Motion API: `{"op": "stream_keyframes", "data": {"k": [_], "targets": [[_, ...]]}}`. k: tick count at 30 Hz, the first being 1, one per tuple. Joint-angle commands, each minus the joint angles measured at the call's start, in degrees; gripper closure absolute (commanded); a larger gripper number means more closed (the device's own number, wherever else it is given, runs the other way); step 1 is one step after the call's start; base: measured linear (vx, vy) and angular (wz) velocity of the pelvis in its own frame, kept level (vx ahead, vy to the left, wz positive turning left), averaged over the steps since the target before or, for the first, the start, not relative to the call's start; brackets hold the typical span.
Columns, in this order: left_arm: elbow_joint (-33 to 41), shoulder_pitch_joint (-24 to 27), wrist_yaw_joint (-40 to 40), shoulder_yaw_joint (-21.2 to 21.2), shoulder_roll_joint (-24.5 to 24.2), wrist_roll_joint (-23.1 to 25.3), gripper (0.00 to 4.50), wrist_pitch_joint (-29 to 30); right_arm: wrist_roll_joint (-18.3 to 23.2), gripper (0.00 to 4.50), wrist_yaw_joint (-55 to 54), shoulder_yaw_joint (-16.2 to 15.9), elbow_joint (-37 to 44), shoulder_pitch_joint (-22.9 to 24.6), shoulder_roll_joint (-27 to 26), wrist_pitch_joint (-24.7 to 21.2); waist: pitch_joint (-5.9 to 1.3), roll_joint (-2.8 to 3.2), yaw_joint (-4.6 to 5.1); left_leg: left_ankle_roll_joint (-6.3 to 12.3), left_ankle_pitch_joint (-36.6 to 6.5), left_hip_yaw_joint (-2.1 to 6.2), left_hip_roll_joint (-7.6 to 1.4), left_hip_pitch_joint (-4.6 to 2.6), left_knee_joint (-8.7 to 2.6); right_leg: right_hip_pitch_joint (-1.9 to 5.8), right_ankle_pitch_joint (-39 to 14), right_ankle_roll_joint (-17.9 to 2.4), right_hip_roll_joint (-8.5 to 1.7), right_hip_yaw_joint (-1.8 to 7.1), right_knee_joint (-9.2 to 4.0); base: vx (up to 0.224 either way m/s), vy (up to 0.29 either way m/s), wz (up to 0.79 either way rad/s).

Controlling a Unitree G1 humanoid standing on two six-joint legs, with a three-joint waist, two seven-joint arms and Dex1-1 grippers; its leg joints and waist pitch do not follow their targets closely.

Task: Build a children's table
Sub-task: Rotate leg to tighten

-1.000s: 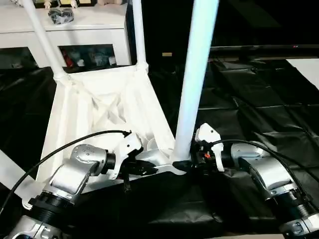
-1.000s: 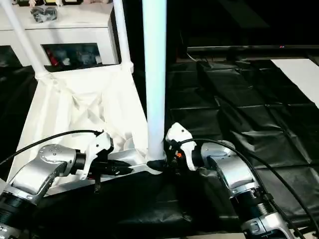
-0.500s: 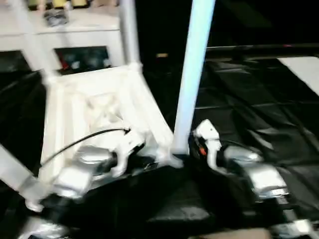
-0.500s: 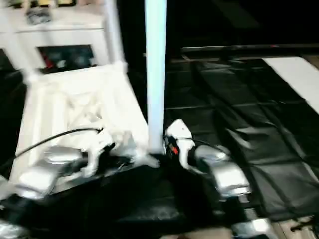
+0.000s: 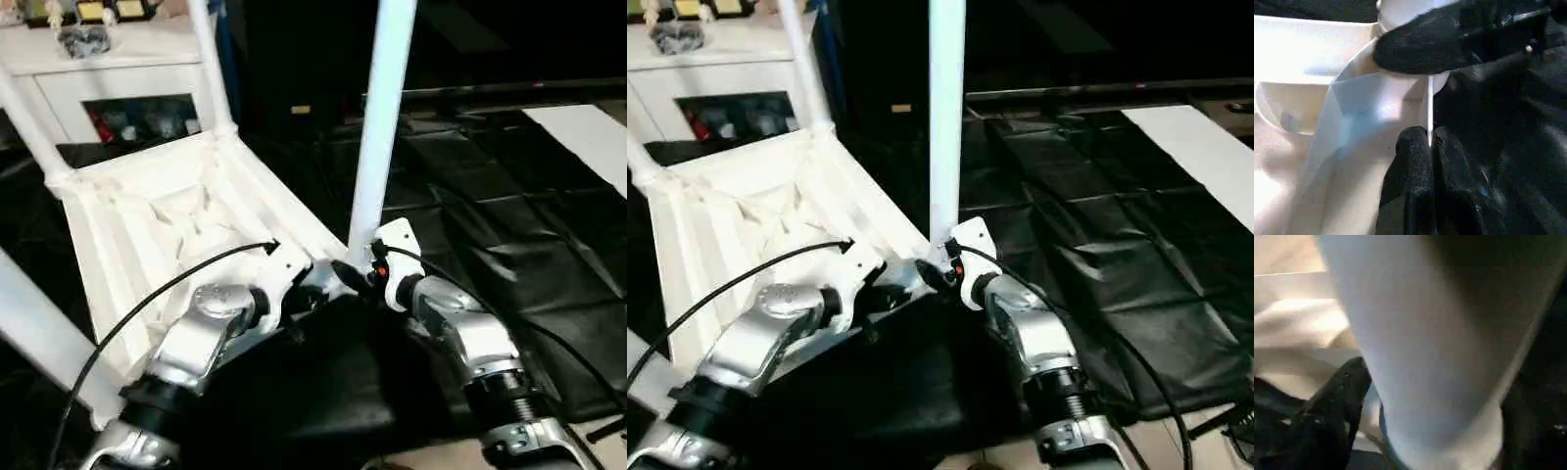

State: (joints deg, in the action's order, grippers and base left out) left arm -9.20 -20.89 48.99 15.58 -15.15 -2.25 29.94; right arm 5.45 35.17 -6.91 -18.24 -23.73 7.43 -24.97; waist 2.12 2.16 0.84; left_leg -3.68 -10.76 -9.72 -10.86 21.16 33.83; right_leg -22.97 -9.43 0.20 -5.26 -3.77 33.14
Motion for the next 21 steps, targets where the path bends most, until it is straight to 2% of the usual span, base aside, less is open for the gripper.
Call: {"op": "stream_keyframes", "data": {"k": [1, 2, 3, 4, 5, 6, 7, 8, 9, 11, 12, 13, 14, 15, 16, 17, 20, 21], "targets": [[5.4, 0.0, 9.1, 3.4, -0.3, -5.6, 4.50, -3.0, 2.3, 0.40, 10.7, -6.7, 3.7, 1.5, 3.2, -1.7, -3.19, 0.26, -0.50, 2.06, -16.0, 0.41, -1.72, -0.24, -4.58, 2.35, -13.3, -12.0, -2.25, 2.02, -3.57, 0.064, -0.011, 0.04], [6.0, 0.3, 11.0, 3.3, -1.5, -6.2, 4.50, -3.4, 2.3, 0.21, 14.3, -8.0, 5.6, 2.3, 5.9, -1.1, -3.41, -0.13, -1.01, 2.91, -13.7, 0.38, -1.73, -0.18, -4.28, 2.98, -10.4, -12.4, -2.13, 1.90, -3.21, 0.064, -0.011, 0.04], [6.3, 0.5, 12.1, 3.3, -2.3, -6.6, 4.50, -3.7, 2.3, 0.13, 16.7, -8.9, 6.9, 2.8, 7.7, -0.7, -3.54, -0.06, -1.14, 3.52, -12.2, 0.28, -1.76, -0.17, -4.09, 3.02, -8.2, -12.9, -2.16, 2.01, -2.84, 0.065, -0.012, 0.03], [6.7, 0.7, 13.0, 3.2, -2.8, -6.9, 4.50, -3.8, 2.2, 0.06, 18.5, -9.5, 7.8, 3.3, 9.2, -0.1, -3.61, -0.13, -1.51, 4.85, -9.6, -0.03, -1.77, -0.37, -3.83, 2.75, -4.6, -14.3, -2.14, 2.08, -2.62, 0.062, -0.018, 0.04], [7.0, 0.9, 14.0, 3.2, -3.5, -7.2, 4.50, -3.8, 2.5, 0.06, 20.5, -10.0, 8.7, 3.9, 10.6, 0.2, -3.64, -0.20, -1.96, 5.71, -7.7, -0.15, -1.79, -0.33, -3.69, 2.89, -2.7, -15.2, -2.24, 2.10, -2.33, 0.062, -0.018, 0.04], [7.3, 1.1, 15.3, 3.1, -4.4, -7.5, 4.50, -4.1, 2.8, 0.06, 23.6, -10.7, 10.0, 4.6, 12.7, 0.7, -3.59, -0.29, -2.46, 6.02, -6.7, -0.18, -1.84, -0.36, -3.73, 3.03, -2.7, -15.4, -2.22, 2.08, -2.26, 0.000, 0.000, 0.00], [7.3, 1.3, 16.0, 3.0, -4.9, -7.6, 4.50, -4.4, 3.0, 0.06, 25.3, -11.1, 10.8, 5.0, 14.0, 0.9, -3.59, -0.29, -2.46, 6.02, -6.7, -0.18, -1.84, -0.36, -3.73, 3.03, -2.7, -15.4, -2.22, 2.08, -2.26, 0.000, 0.000, 0.00], [7.4, 1.5, 16.7, 3.0, -5.4, -7.7, 4.50, -4.6, 3.2, 0.06, 26.9, -11.4, 11.5, 5.5, 15.2, 1.0, -3.42, -0.35, -2.98, 5.90, -7.8, -0.29, -1.98, -0.67, -3.82, 2.77, -4.6, -15.5, -2.19, 2.14, -2.39, 0.000, 0.000, 0.00], [7.3, 1.5, 17.8, 2.8, -6.2, -8.1, 4.50, -4.8, 3.4, 0.06, 28.8, -11.5, 12.2, 5.7, 16.7, 1.0, -3.33, -0.61, -3.11, 5.67, -8.6, -0.30, -2.04, -0.69, -3.87, 2.77, -5.9, -15.3, -2.21, 2.16, -2.50, 0.000, 0.000, 0.00], [7.6, 1.5, 19.6, 2.6, -7.3, -8.9, 4.50, -4.6, 4.0, 0.06, 31.0, -11.6, 13.3, 5.7, 18.5, 0.8, -3.07, -0.41, -3.53, 4.36, -11.5, -0.29, -2.14, -0.93, -4.11, 2.60, -11.0, -14.1, -2.27, 2.26, -2.88, 0.000, 0.000, 0.00], [7.4, 1.4, 20.9, 2.5, -8.0, -9.4, 4.50, -4.6, 4.3, 0.06, 31.5, -11.6, 13.4, 5.3, 18.8, 1.0, -2.98, -0.12, -3.65, 3.89, -12.5, -0.24, -2.17, -1.04, -4.23, 2.50, -12.3, -13.9, -2.26, 2.28, -2.98, 0.000, 0.000, 0.00], [7.3, 1.3, 21.5, 2.5, -8.3, -9.7, 4.50, -4.6, 4.5, 0.06, 31.7, -11.6, 13.3, 5.1, 18.8, 1.2, -2.91, -0.26, -3.56, 3.51, -13.2, -0.30, -2.16, -1.02, -4.29, 2.42, -13.3, -13.6, -2.19, 2.31, -3.17, 0.000, 0.000, 0.00], [7.1, 1.2, 22.2, 2.5, -8.6, -10.0, 4.50, -4.6, 4.7, 0.06, 32.1, -11.6, 13.4, 4.9, 19.0, 1.3, -2.79, -0.03, -3.60, 2.27, -15.4, -0.22, -2.15, -1.19, -4.42, 2.20, -16.0, -12.9, -2.26, 2.42, -3.34, 0.000, 0.000, 0.00], [6.9, 1.0, 22.9, 2.8, -8.9, -10.1, 4.50, -4.5, 4.8, 0.06, 32.7, -11.7, 13.2, 4.4, 19.2, 1.5, -2.69, -0.07, -3.51, 1.60, -16.9, -0.26, -2.10, -1.27, -4.50, 2.09, -17.6, -12.4, -2.17, 2.45, -3.60, 0.000, 0.000, 0.00], [6.8, 0.9, 23.0, 2.8, -8.9, -10.2, 4.50, -4.5, 4.8, 0.06, 32.8, -11.7, 13.2, 4.4, 19.2, 1.5, -2.68, -0.14, -3.50, 1.38, -17.4, -0.20, -2.08, -1.27, -4.53, 2.12, -18.2, -12.2, -2.21, 2.45, -3.59, 0.000, 0.000, 0.00], [6.5, 0.8, 23.6, 2.8, -9.0, -10.2, 4.50, -4.5, 4.9, 0.32, 33.2, -11.8, 13.1, 4.1, 19.1, 1.4, -2.70, -0.28, -3.56, 1.14, -17.5, -0.15, -2.07, -1.26, -4.55, 2.14, -19.0, -11.8, -2.27, 2.48, -3.65, 0.000, 0.000, 0.00], [5.9, 0.7, 24.4, 2.9, -9.2, -10.1, 4.50, -5.2, 4.8, 0.52, 33.7, -12.2, 12.8, 4.0, 18.8, 1.5, -2.69, -0.64, -3.57, 1.18, -16.6, -0.06, -2.04, -0.99, -4.57, 2.19, -20.3, -10.9, -2.38, 2.53, -3.69, 0.000, 0.000, 0.00], [5.8, 0.7, 24.4, 2.9, -9.2, -10.0, 4.50, -5.3, 4.7, 0.65, 33.6, -12.4, 12.8, 4.1, 18.7, 1.6, -2.71, -0.92, -3.54, 1.26, -16.2, -0.14, -2.05, -0.96, -4.52, 2.14, -20.3, -10.8, -2.36, 2.57, -3.71, 0.000, 0.000, 0.00]]}}
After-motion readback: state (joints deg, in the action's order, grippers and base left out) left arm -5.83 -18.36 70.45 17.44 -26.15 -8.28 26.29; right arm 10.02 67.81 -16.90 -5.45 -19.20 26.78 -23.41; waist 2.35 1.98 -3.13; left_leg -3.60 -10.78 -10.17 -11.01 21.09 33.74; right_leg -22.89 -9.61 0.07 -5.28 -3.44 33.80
